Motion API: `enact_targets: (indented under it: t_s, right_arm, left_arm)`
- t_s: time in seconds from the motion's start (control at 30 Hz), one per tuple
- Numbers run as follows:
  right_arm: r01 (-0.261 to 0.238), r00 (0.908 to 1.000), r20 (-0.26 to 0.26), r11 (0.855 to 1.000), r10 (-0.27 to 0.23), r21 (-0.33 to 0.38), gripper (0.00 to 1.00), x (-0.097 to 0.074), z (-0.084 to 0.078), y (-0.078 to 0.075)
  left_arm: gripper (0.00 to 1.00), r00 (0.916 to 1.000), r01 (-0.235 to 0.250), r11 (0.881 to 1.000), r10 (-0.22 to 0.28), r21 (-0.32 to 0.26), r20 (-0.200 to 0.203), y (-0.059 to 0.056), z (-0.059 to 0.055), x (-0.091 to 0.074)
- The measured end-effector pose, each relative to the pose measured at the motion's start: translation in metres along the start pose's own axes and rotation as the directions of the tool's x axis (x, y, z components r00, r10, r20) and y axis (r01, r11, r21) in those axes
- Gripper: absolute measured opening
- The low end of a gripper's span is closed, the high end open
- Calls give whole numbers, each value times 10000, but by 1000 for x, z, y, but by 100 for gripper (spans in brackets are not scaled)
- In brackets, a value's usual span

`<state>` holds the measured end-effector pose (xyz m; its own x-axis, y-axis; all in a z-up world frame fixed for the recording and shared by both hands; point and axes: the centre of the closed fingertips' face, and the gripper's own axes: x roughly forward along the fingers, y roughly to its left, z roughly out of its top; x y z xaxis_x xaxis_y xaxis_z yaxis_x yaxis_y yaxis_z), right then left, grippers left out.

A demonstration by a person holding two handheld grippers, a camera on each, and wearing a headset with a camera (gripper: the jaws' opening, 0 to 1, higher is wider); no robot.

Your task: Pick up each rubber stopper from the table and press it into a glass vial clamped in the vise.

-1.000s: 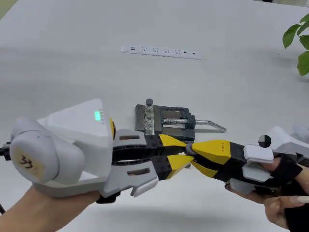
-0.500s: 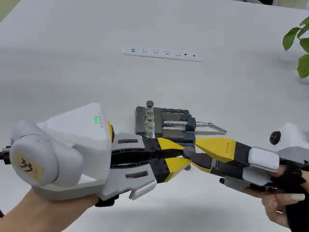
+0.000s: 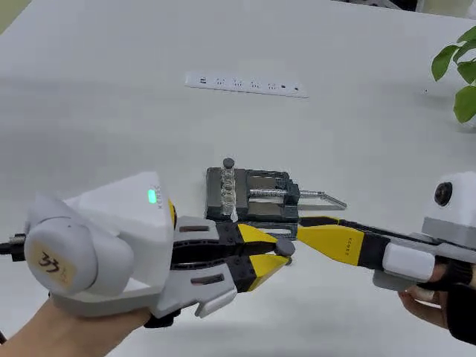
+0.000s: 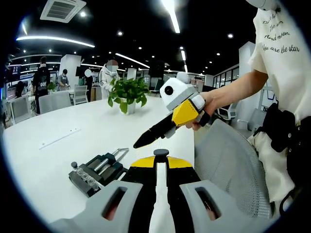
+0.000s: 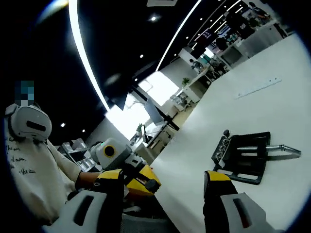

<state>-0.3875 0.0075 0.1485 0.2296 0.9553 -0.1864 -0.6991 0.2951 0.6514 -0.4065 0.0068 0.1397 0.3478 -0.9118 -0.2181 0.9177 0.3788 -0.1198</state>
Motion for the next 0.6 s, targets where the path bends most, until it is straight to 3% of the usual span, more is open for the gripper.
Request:
enact_targets:
  t_s: [0.17, 0.2, 0.3, 0.37, 0.4, 0.47, 0.5, 0.53, 0.57, 0.6]
  right_arm:
    - [67, 9948, -991, 9867, -231, -1623, 55, -3, 0, 4]
    - [67, 9922, -1202, 9785, -321, -2060, 54, -4, 0, 4]
    - [-95, 9733, -2194, 9422, -681, -3349, 52, -5, -6, 4]
    - [-234, 9555, -2790, 9185, -956, -3947, 50, -5, -10, 5]
    - [-446, 9414, -3195, 8994, -1078, -4348, 49, -5, -13, 6]
    - [-688, 9212, -3668, 8738, -1295, -4814, 47, -8, -16, -2]
    - [-865, 9080, -3936, 8549, -1437, -5116, 46, -7, -18, -1]
    - [-987, 9010, -4068, 8416, -1509, -5310, 45, -6, -18, -1]
    - [-1224, 8861, -4344, 8226, -1614, -5553, 43, -5, -21, 1]
    - [-1353, 8781, -4479, 8109, -1680, -5694, 42, -4, -23, 1]
  left_arm:
    - [3, 9998, -13, 10000, 13, -9, -200, 0, -6, 0]
    - [3, 9997, -10, 10000, 10, -5, -235, 0, -7, 0]
    - [3, 9995, 5, 10000, -6, -11, -319, -1, -9, 0]
    - [3, 9992, 16, 10000, -16, -4, -399, -1, -11, -1]
    - [3, 9990, 20, 10000, -20, -5, -455, -1, -13, 0]
    - [3, 9986, 34, 10000, -34, -17, -521, -1, -14, 0]
    - [3, 9984, 42, 10000, -42, -7, -559, -1, -15, 0]
    - [3, 9983, 55, 10000, -56, -24, -586, -1, -16, 1]
    - [3, 9980, 71, 10000, -73, -33, -629, -1, -17, 1]
    - [3, 9977, 74, 10000, -77, -42, -672, -1, -18, 1]
